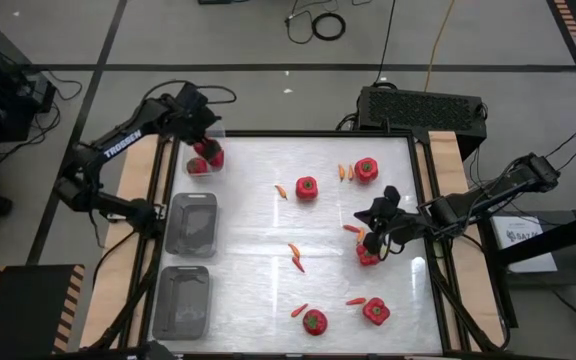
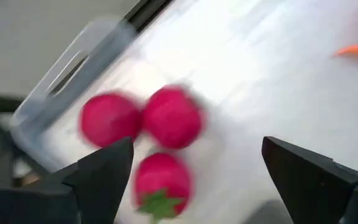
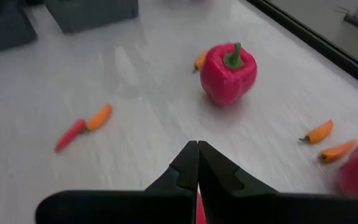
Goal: Sort produce into baskets
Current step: Put the tomato into the transparent bin
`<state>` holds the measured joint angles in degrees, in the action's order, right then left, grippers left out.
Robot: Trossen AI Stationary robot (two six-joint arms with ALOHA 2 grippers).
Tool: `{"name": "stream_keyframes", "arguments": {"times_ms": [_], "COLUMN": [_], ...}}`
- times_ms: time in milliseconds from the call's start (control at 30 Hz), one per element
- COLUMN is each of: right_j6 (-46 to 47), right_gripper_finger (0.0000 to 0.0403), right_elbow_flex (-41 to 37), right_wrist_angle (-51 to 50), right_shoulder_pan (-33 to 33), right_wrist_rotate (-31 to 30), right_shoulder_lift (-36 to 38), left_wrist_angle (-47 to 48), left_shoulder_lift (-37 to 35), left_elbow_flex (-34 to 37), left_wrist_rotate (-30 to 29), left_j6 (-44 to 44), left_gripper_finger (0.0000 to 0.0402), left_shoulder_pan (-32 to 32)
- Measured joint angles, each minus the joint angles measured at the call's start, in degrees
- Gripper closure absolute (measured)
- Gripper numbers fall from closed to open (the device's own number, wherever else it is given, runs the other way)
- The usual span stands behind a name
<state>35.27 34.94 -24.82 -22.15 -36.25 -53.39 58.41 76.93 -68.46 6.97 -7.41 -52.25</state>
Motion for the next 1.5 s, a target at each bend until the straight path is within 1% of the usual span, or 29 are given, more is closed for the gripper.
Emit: {"name": "stream_keyframes", "arguments": {"times_ms": [100,167,233,300,433,533,600,700,767,833,933,1033,1067,1167,1300,1500], "right_j6": [0.02,0.04,0.04,0.07,2.83,5.79,7.31,7.61,6.23,3.36,-0.66,-3.31,-3.49,-3.43,-3.43,-4.35], "right_gripper_finger": [0.0403,0.0403,0.0403,0.0403,0.0403,0.0403,0.0403,0.0403,0.0403,0.0403,0.0403,0.0403,0.0403,0.0403,0.0403,0.0403], "right_elbow_flex": [0.00,0.00,0.00,0.00,0.00,0.00,0.00,-0.04,-0.04,0.52,2.01,2.40,2.40,2.40,2.45,2.51], "right_wrist_angle": [3.32,6.73,10.34,13.35,18.58,22.08,24.94,30.44,34.90,38.43,38.74,38.79,38.74,37.47,35.26,34.55], "right_shoulder_pan": [0.00,-0.02,-0.02,-0.16,-1.09,-2.74,-4.06,-5.21,-5.33,-5.33,-6.17,-7.42,-7.83,-9.27,-10.49,-10.44], "right_wrist_rotate": [0.00,0.25,0.40,0.61,2.17,2.26,3.03,6.41,10.27,13.28,13.92,13.89,13.90,13.90,13.94,13.86], "right_shoulder_lift": [0.00,0.00,0.00,-0.10,-1.81,-5.36,-8.51,-12.88,-14.63,-15.93,-16.82,-16.90,-16.88,-16.62,-16.59,-16.57], "left_wrist_angle": [-0.43,-2.69,-5.18,-7.77,-14.34,-24.90,-31.97,-40.08,-45.89,-49.73,-57.42,-65.73,-67.12,-68.15,-68.32,-62.00], "left_shoulder_lift": [-0.90,-1.89,-3.11,-4.19,-4.86,-4.88,-3.81,-1.63,0.35,3.08,9.08,15.89,17.97,23.69,27.65,27.42], "left_elbow_flex": [-3.24,-4.14,-4.12,-4.12,-4.00,-2.11,-0.80,1.06,1.93,2.25,2.26,2.12,1.79,0.15,-2.02,-5.99], "left_wrist_rotate": [5.92,9.57,12.53,13.62,13.38,11.67,10.31,6.99,4.18,1.51,-1.05,-1.19,-1.16,-0.03,3.39,4.87], "left_j6": [2.31,4.91,7.31,9.15,12.80,14.02,12.94,10.61,9.80,9.45,8.02,6.63,6.51,6.89,7.07,7.82], "left_gripper_finger": [0.0040,0.0040,0.0040,0.0040,0.0040,0.0040,0.0040,0.0040,0.0040,0.0040,0.0040,0.0040,0.0040,0.0040,0.0040,0.0040], "left_shoulder_pan": [2.86,6.00,10.33,15.96,30.39,42.68,50.10,58.99,63.57,67.02,70.89,72.92,73.26,73.51,73.30,71.02]}}
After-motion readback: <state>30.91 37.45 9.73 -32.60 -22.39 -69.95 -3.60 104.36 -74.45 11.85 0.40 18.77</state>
